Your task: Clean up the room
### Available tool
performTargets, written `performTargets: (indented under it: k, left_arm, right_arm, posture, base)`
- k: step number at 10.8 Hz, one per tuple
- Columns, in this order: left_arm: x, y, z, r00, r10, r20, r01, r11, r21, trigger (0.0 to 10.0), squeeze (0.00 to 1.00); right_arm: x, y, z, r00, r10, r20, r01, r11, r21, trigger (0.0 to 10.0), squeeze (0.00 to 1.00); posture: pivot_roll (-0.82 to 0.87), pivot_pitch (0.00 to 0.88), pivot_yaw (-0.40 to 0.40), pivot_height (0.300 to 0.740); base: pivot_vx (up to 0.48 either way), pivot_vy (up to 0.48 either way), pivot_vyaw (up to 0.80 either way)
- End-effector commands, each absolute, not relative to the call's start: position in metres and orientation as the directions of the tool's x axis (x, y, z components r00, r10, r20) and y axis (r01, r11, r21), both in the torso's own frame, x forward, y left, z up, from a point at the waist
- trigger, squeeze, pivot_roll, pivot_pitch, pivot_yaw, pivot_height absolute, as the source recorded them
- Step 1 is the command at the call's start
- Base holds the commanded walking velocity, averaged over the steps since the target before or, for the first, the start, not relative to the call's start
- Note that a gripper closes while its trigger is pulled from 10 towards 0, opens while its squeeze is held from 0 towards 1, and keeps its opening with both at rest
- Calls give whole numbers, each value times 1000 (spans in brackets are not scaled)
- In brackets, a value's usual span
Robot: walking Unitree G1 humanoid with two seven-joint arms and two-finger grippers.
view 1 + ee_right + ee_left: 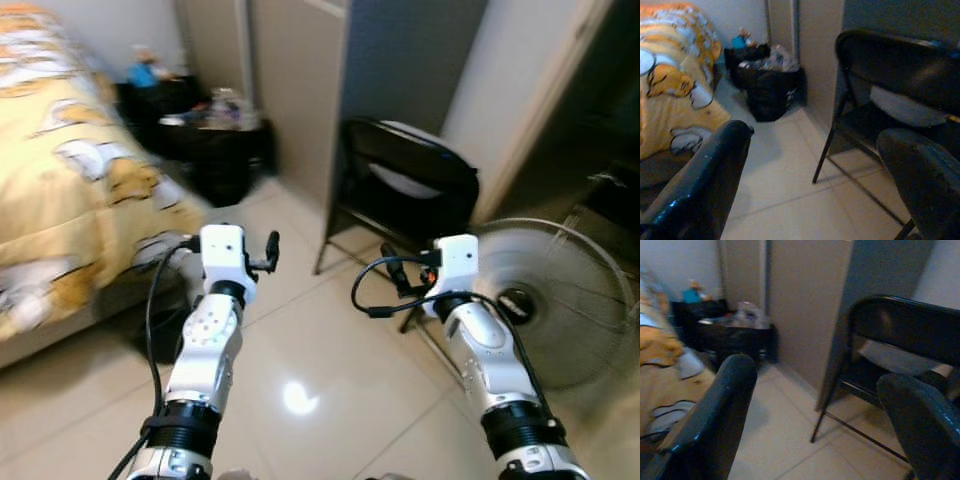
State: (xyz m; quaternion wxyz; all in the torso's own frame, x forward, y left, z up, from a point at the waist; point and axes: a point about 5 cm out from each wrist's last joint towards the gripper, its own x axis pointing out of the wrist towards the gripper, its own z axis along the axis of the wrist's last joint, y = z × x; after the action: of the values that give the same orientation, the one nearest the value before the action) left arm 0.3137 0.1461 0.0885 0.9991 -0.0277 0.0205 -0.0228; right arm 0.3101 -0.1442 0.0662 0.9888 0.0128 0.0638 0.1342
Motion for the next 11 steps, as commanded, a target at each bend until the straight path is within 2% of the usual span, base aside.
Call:
performTargets:
  k: [1, 3, 5, 8, 11]
  left_arm:
    - [315, 152, 90, 999, -19, -37, 17, 998, -54, 10000, 0]
    - [313, 153, 84, 997, -23, -68, 20, 999, -45, 10000, 0]
    - [313, 150, 83, 997, -35, -74, 32, 999, -43, 10000, 0]
    - [314, 147, 83, 996, -57, -74, 53, 997, -55, 10000, 0]
    - [313, 146, 81, 996, -40, -80, 38, 999, -25, 10000, 0]
  right_arm:
    - [311, -142, 65, 955, 263, -139, -262, 965, 23, 10000, 0]
    - [308, -147, 63, 963, 237, -128, -227, 969, 93, 10000, 0]
    - [306, -144, 62, 960, 249, -125, -237, 966, 101, 10000, 0]
    - [301, -129, 62, 930, 350, -114, -341, 936, 89, 10000, 0]
    - [304, -134, 64, 939, 326, -108, -315, 943, 106, 10000, 0]
  posture:
    - [-43, 0, -19, 740]
    - [-46, 0, -22, 740]
    - [-51, 0, -19, 740]
    - [-54, 0, -18, 740]
    - [-57, 0, -20, 740]
  base:
    - [469, 0, 425]
    - [465, 0, 0]
    - [465, 0, 0]
    - [465, 0, 0]
    - [464, 0, 0]
